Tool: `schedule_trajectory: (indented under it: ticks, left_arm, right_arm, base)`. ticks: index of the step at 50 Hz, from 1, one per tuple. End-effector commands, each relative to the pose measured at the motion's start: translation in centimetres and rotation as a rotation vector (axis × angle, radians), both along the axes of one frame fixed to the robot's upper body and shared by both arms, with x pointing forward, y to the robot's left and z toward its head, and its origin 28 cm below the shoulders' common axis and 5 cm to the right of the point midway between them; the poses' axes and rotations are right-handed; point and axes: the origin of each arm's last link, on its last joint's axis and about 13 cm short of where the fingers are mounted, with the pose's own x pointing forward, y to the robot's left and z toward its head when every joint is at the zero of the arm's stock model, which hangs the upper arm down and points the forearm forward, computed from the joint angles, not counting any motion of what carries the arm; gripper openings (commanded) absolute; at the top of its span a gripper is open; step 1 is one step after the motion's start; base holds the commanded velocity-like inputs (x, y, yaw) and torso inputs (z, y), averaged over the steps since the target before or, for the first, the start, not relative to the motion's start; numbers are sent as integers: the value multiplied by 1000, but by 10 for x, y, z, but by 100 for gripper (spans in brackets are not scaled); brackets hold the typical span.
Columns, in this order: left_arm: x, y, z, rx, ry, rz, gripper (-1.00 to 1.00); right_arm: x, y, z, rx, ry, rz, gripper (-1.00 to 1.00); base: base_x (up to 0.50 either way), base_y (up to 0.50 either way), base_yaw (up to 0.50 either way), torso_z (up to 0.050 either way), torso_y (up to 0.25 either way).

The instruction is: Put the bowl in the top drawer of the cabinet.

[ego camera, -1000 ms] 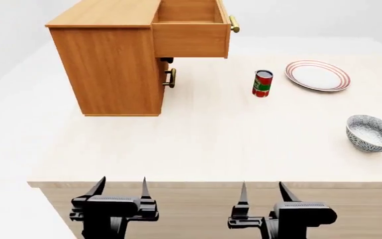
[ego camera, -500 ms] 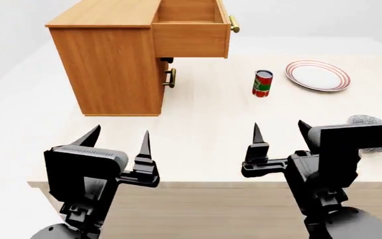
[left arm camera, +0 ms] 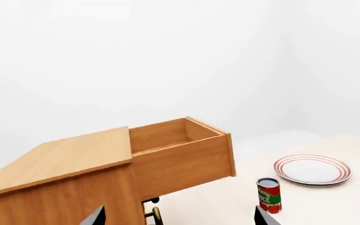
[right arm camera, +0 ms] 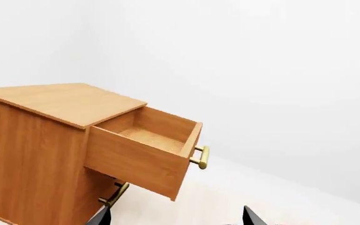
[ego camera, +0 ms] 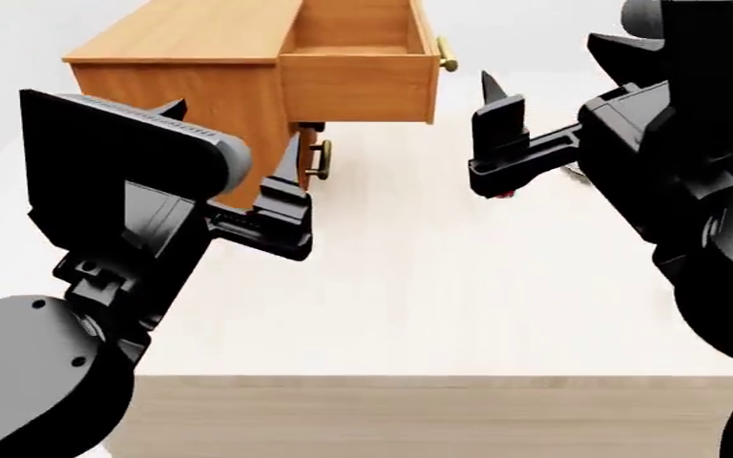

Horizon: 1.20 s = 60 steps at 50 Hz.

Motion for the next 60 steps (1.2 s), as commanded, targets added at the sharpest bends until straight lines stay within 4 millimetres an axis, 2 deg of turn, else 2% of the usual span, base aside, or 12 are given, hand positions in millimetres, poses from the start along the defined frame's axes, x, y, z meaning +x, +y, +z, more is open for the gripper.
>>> schedule_trajectory:
  ticks: [1,19,51,60]
  left_arm:
    - [-14,17,55,133,-104,41,100]
    - [-16,19,60,142,-115,49,100]
    - [-14,17,59,142,-114,40,100]
    - [-16,18,59,130,-113,36,100]
  right_arm:
    - [7,-3,60,-100,-67,21,100]
    - [9,-3,67,-114,-77,28,100]
    - [10,-4,66,-113,-74,31,100]
    - [4,-12,70,-112,-58,6,100]
  base:
    - [344,-109,0,0,0]
    - [413,-100,0,0,0]
    - [499,0,0,0,1]
    - [62,0,0,0,0]
